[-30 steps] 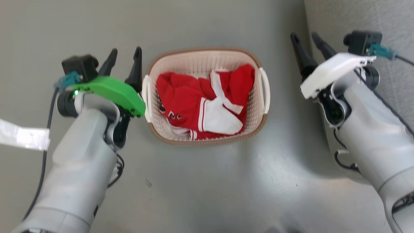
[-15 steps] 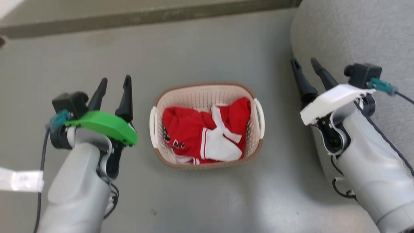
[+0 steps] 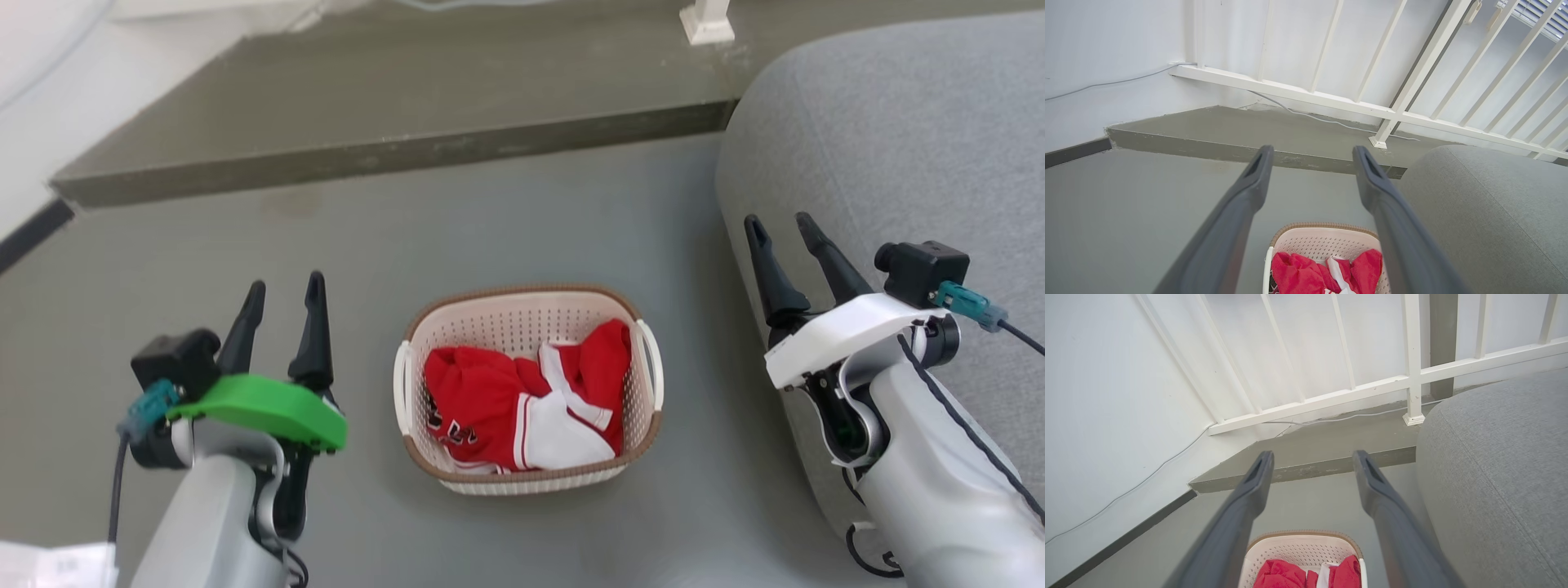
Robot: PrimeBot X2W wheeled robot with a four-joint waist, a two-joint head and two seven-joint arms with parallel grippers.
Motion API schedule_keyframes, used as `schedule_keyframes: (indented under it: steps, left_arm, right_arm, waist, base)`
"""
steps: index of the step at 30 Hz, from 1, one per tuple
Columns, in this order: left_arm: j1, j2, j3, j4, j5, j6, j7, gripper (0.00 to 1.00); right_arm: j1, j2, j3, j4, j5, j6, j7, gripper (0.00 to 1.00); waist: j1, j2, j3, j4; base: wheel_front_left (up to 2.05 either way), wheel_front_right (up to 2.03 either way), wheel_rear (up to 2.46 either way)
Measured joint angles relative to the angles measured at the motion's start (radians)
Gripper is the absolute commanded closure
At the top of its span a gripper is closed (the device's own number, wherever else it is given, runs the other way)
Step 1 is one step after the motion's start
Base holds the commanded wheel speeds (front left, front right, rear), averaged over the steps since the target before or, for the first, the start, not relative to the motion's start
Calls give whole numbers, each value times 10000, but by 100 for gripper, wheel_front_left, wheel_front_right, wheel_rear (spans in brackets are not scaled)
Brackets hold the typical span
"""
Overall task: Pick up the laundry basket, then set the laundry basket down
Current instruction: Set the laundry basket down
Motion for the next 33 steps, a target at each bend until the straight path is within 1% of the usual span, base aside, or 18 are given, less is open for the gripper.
schedule_keyframes:
  steps: [3,15,19,33]
  left_arm:
    - [379,-29,111,-311,270,13,0,0]
    - [1205,-192,301,-1150,834,-23,0,0]
    - [1375,-213,370,-1377,880,-140,0,0]
    - [1982,-242,545,-1714,1080,-240,0,0]
  right_arm:
    - [195,12,-150,-362,-251,-77,0,0]
    - [1244,63,-525,-1078,-702,-98,0,0]
    - [1453,144,-560,-1243,-915,-98,0,0]
    - [1994,295,-802,-1682,-1212,-71,-8,0]
  waist:
    - [0,0,-242,-4]
    - [0,0,-652,-29]
    - [0,0,-698,-25]
    - [0,0,-762,-51]
  base:
    - [0,0,0]
    - [0,0,0]
    - [0,0,0]
    - [0,0,0]
